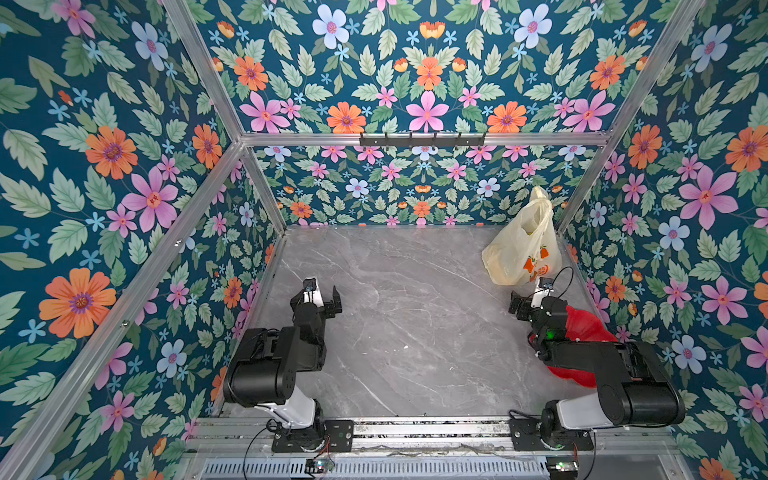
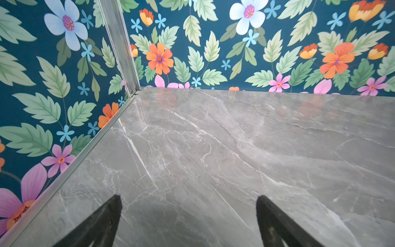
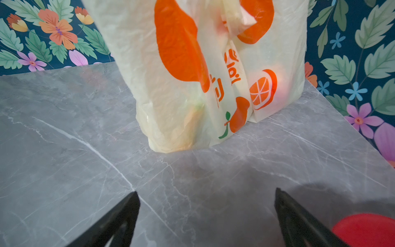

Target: Take the fake fruits out of the plastic bag

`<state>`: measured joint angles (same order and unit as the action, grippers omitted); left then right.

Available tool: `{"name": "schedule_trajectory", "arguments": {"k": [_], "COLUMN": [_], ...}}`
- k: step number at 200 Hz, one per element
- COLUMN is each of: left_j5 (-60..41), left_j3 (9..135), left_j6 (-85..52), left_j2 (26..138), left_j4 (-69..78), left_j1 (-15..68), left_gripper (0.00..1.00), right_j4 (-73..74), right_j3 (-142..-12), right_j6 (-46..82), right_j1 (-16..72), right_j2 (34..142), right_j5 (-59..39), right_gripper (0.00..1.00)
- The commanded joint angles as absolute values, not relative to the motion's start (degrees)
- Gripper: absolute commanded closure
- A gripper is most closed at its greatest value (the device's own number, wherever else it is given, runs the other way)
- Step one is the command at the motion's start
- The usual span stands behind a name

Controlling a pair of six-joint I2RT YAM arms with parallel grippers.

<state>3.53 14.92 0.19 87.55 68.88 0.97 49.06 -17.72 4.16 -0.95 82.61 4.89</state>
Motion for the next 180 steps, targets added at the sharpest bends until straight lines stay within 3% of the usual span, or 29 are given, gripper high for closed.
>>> {"name": "schedule_trajectory", "arguments": {"k": [1,43,85,104,123,152,180], "left_j5": [5.21,5.3,14.47,15.54,15.88,4.86,-8.03], "left_j3": [14.63,16.08,24.76,30.17,33.54,32.49,27.6], "left_j6": [-0.27,-9.57,-31.67,-37.23,-38.44,-34.12,-32.53], "left_j2": [81.05,66.11,58.02,56.42,55.54,52.2,46.93], "left_j4": [63.52,48.48,21.85,8.32,-1.06,-1.91,4.4], "left_j1": [1.56,2.24,2.11,2.0,1.93,2.0,2.17], "left_gripper": [0.0,0.0,0.0,0.0,0.0,0.0,0.0], "right_j4": [50.66,48.37,32.7,22.59,8.83,-14.58,-13.79], "right_j3": [-17.59,-16.15,-17.3,-19.44,-22.69,-28.85,-26.72], "right_j6": [4.08,1.17,-0.01,6.35,17.53,33.33,29.95], "right_j1": [-0.9,-0.16,4.47,5.24,5.2,5.17,5.1], "right_j2": [82.41,76.56,59.06,49.05,40.03,29.33,22.33], "right_j5": [5.07,0.27,0.46,-1.55,3.76,15.28,8.63], "right_gripper": [0.01,0.01,0.01,0.01,0.01,0.01,0.01]}}
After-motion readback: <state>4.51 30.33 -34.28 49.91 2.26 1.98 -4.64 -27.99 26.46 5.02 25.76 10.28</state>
